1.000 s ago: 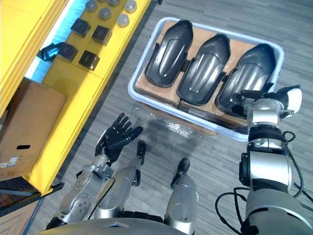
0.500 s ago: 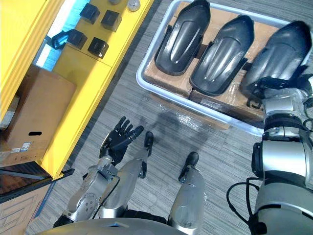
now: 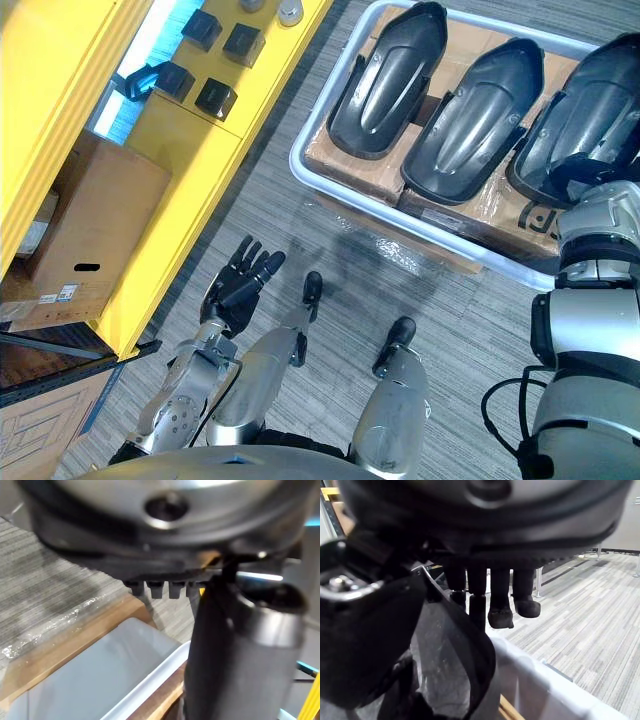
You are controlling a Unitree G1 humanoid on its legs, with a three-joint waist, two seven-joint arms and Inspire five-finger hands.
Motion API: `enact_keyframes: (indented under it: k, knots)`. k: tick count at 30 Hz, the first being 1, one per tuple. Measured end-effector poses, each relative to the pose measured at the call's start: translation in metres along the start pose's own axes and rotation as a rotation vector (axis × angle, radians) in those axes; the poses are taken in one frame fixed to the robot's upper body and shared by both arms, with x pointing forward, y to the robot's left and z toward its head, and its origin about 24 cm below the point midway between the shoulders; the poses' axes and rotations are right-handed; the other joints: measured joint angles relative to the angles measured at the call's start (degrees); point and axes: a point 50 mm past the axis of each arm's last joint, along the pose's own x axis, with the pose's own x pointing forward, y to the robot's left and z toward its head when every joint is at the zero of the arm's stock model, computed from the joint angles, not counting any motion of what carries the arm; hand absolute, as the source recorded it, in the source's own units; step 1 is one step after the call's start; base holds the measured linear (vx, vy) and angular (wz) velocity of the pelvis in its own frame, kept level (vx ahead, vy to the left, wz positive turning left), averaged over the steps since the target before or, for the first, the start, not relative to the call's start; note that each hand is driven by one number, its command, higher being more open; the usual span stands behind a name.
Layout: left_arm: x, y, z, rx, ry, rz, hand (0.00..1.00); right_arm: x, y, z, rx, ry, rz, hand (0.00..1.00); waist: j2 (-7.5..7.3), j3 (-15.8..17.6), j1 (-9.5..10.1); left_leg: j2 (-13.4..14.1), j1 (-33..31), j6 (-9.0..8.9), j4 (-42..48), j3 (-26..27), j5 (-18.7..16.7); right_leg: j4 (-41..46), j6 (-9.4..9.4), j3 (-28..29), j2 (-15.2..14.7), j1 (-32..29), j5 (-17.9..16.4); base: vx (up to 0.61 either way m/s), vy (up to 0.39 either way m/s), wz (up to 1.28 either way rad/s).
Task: Walk over and take three plastic housings, then place them on the shelf
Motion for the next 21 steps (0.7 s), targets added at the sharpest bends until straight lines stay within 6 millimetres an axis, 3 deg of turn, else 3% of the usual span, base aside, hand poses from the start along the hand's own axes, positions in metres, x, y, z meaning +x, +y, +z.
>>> enact_keyframes:
  k: [9, 14, 18, 21]
  knots:
    - [-0.01, -0.002, 0.014, -0.022, -0.07, -0.024, 1.0, -0.004, 0.003, 0.008, -0.011, -0.086, -0.012, 0.0, -0.45, 0.3, -1.14, 0.3, 2.2, 0.22, -0.1, 0.1, 0.1, -0.6, 0.05, -0.1, 0.4, 2.3, -0.3, 0.01, -0.007, 0.0]
    - [-0.016, 0.003, 0.02, -0.017, -0.093, -0.016, 1.0, -0.011, 0.007, 0.013, -0.002, -0.195, -0.063, 0.0, -2.3, 1.6, -1.91, 0.9, 5.2, 0.2, -1.3, 1.1, 0.0, -2.2, 0.34, 0.6, 1.2, 5.0, 0.0, 0.02, -0.021, -0.09]
    - [-0.022, 0.002, 0.029, -0.01, -0.125, -0.033, 1.0, -0.024, 0.001, 0.032, 0.114, -0.315, -0.155, 0.0, -4.29, 3.0, -3.3, 1.4, 7.1, 0.19, -2.3, 2.1, 0.0, -3.8, 0.48, 1.0, 2.3, 6.8, 0.6, 0.03, -0.018, -0.08]
    - [-0.022, 0.001, 0.031, -0.005, -0.128, -0.041, 1.0, -0.033, 0.0, 0.036, 0.14, -0.378, -0.217, 0.0, -4.78, 3.3, -3.63, 1.5, 8.5, 0.2, -2.8, 2.4, 0.0, -4.9, 0.69, 1.1, 2.6, 8.3, 1.0, 0.04, -0.018, -0.06]
